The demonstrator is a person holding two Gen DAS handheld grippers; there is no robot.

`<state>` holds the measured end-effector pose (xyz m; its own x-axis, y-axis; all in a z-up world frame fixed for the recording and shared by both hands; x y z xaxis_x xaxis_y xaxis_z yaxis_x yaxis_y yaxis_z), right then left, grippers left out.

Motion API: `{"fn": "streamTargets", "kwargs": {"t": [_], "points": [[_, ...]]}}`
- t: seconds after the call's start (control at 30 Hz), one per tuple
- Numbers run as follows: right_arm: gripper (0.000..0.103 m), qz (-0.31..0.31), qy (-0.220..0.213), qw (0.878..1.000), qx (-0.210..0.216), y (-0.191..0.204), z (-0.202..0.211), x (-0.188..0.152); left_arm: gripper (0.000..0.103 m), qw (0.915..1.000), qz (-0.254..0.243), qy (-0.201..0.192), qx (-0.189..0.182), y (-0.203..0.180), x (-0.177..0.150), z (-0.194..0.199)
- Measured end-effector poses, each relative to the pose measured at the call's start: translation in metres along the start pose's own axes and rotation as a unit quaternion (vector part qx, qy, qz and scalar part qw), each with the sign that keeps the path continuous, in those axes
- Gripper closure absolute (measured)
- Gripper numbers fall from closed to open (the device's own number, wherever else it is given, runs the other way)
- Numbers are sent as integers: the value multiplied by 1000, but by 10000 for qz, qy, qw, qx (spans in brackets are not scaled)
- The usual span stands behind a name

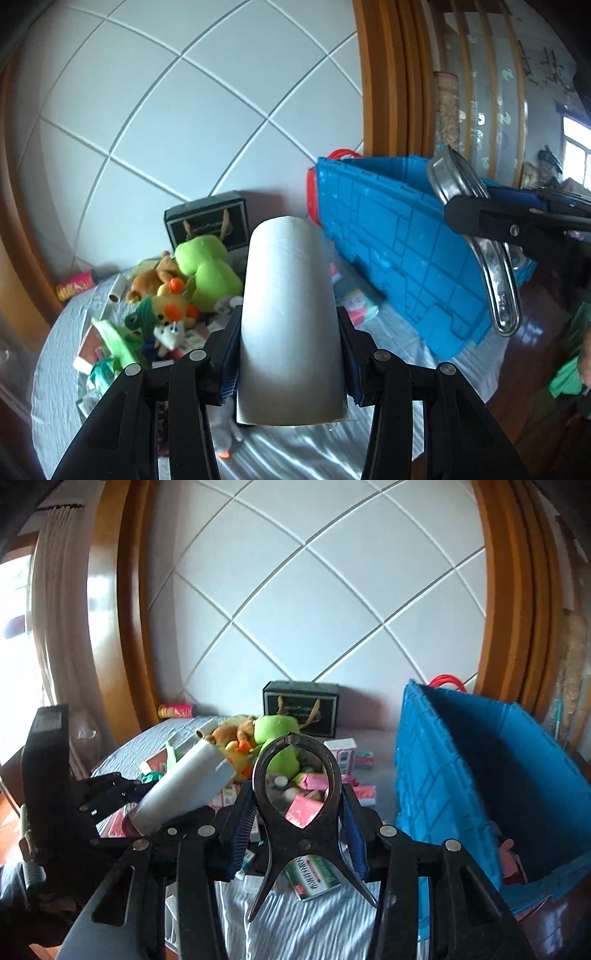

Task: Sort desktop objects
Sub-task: 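Lift the metal clip and paper roll and carry them over the blue crate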

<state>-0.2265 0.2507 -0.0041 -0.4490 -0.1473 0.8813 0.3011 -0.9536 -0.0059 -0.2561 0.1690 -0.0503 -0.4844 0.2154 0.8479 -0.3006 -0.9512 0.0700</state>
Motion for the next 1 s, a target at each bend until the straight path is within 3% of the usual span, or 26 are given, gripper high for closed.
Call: {"fn": "streamTargets", "kwargs": {"t": [0.17, 0.47, 0.7, 1.0], "points": [[59, -253, -574, 9975, -332, -67, 44, 44, 58, 9990, -246, -359, -111, -61, 66, -6], [59, -581, -850, 9893, -1035, -216, 87, 86, 58, 9950, -462, -792, -385, -190, 175, -44], [59, -1023, -458, 9837, -1406, -327, 59, 75, 58, 9960, -578, -571, -360, -249, 208, -94], [59, -1347, -44, 9775, -1623, -390, 20, 38, 58, 9971, -690, -198, -242, -268, 209, -142]]}}
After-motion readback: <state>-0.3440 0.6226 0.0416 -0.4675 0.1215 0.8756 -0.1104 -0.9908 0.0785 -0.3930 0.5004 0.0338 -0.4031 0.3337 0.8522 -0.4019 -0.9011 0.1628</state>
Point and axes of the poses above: each gripper's, at about its wrist camera, not at the fingertips, and z roughly against the way its jaws point, y to its left, x to its top, the point moved 10 cm from there along -z, roughly the way its jaws point
